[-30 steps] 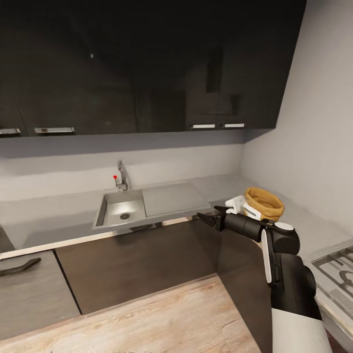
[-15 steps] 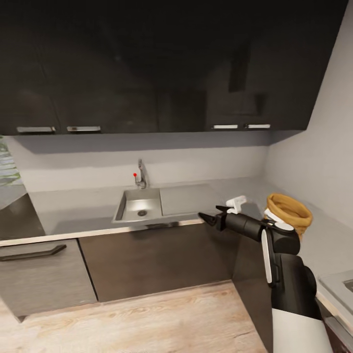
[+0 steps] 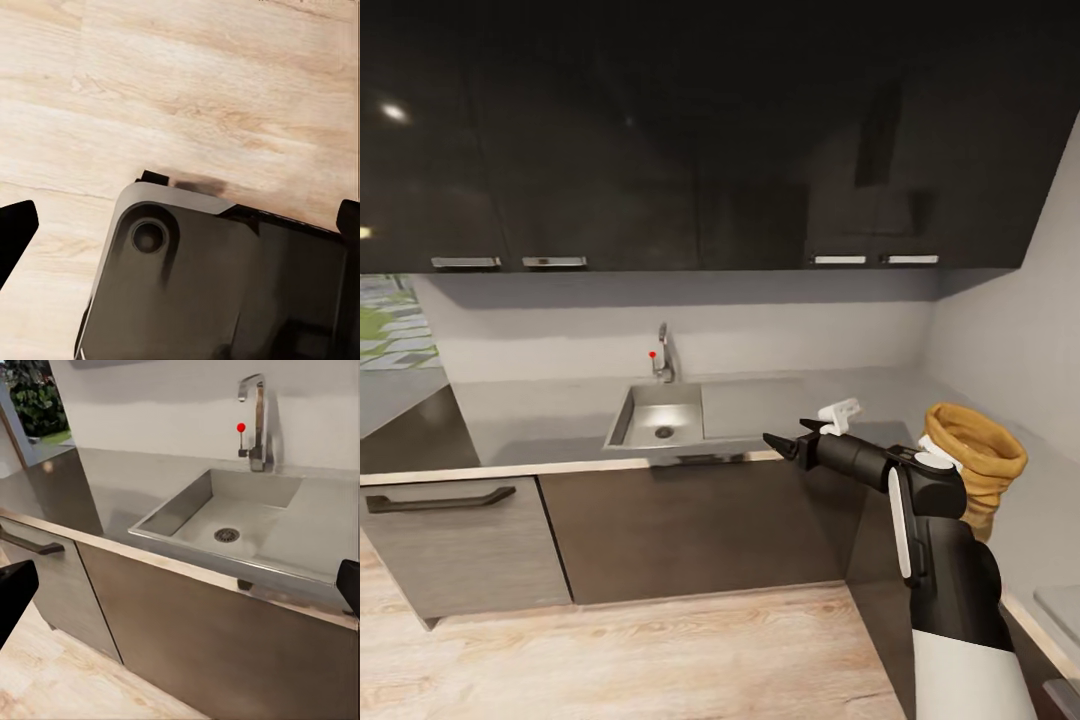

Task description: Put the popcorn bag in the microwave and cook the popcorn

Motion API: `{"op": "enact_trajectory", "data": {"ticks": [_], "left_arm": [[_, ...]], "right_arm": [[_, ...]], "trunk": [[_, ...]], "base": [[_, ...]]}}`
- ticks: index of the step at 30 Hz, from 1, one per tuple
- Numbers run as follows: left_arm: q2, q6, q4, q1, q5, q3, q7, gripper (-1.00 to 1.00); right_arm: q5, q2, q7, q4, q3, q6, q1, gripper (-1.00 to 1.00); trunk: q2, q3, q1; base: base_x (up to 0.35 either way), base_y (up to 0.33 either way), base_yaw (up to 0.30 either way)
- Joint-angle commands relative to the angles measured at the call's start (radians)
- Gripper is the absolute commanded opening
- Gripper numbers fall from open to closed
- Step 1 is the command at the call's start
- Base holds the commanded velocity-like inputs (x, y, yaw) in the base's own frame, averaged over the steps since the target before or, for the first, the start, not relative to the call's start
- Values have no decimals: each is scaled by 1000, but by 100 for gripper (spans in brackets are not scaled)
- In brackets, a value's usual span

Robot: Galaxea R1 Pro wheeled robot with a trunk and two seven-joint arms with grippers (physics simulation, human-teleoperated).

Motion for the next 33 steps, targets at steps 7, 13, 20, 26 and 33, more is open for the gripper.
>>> {"op": "enact_trajectory", "data": {"ticks": [7,13,20,26,33], "left_arm": [[-1,-3,0,0,2,2,2,100],[0,-3,0,-1,3,4,2,100],[1,-4,0,0,4,6,2,100],[1,-4,0,-2,4,6,2,100],[1,-4,0,-1,4,7,2,100]], "right_arm": [[10,-1,10,-1,-10,3,-1,100],[10,-1,10,-1,-9,4,-1,100],[10,-1,9,-1,-7,3,-1,100],[10,-1,9,-1,-5,4,-1,100],[10,1,9,-1,-2,4,-1,100]], "trunk": [[0,0,1],[0,0,1],[0,0,1],[0,0,1],[0,0,1]], "base": [[190,-245,1],[196,-260,0],[-5,-93,0],[-115,-304,0],[-67,-181,0]]}}
